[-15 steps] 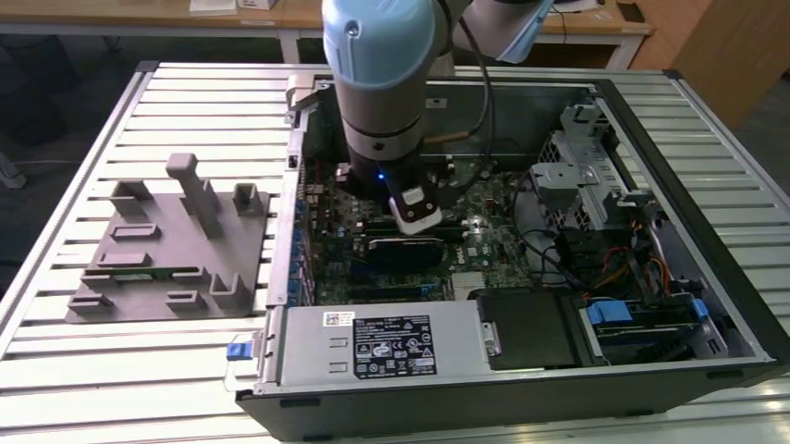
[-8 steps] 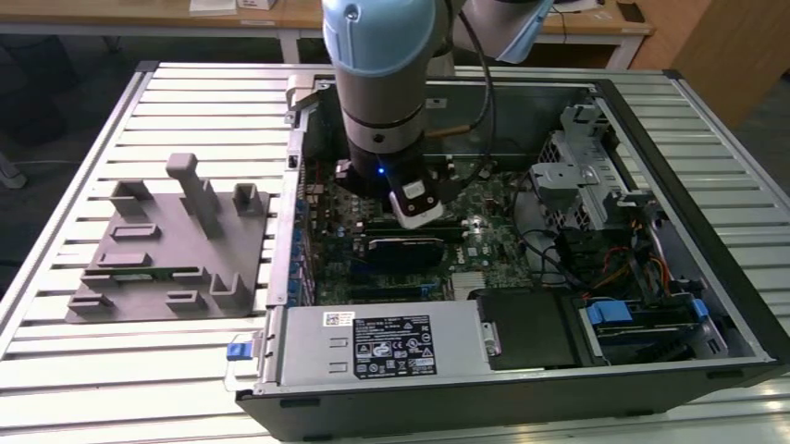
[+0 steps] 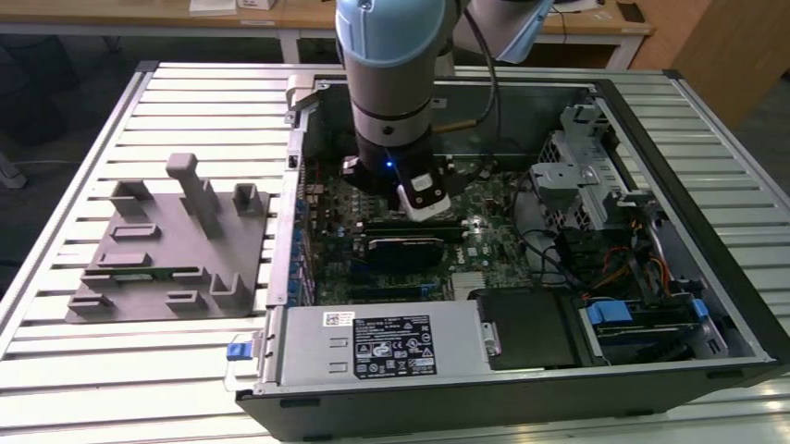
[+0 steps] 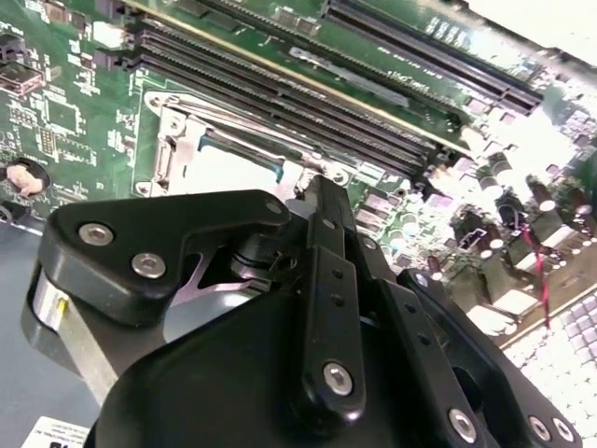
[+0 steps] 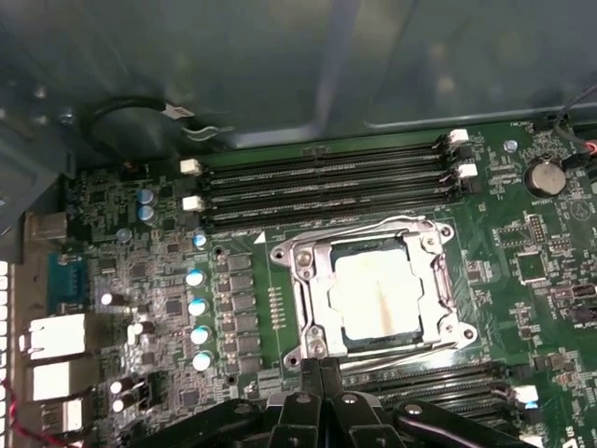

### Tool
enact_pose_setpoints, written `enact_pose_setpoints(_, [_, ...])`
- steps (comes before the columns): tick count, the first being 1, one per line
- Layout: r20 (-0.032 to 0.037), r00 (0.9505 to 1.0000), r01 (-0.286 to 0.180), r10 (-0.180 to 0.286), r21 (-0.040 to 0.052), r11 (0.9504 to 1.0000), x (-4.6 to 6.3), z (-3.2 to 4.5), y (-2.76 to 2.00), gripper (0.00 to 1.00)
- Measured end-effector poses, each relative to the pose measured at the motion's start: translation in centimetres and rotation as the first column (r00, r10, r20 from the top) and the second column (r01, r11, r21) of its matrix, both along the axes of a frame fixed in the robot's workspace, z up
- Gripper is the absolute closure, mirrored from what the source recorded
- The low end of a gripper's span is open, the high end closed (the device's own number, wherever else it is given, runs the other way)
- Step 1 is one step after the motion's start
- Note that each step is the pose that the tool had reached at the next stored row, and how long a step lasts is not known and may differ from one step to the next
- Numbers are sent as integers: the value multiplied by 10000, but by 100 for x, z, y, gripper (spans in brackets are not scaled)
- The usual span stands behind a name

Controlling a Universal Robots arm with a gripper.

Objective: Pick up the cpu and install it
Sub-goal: 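Install the second cpu locking lever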

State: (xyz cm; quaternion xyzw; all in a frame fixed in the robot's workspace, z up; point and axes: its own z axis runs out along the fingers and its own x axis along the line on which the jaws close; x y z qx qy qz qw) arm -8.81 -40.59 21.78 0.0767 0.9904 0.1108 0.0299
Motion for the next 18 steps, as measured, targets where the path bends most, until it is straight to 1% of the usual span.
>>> enact_pose_setpoints(7, [1, 10000, 23, -23, -238, 9997, 44, -6, 111, 89])
enact_pose_setpoints(9, [0, 10000, 35, -35, -304, 9995, 63, -9, 134, 89])
enact_pose_setpoints(11, [0, 10000, 49, -49, -341, 9994, 91, -13, 152, 89])
enact_pose_setpoints(15, [-2, 10000, 62, -63, -378, 9993, 161, -24, 190, 89])
enact_pose_setpoints(18, [-3, 10000, 72, -72, -453, 9989, 203, -28, 221, 89])
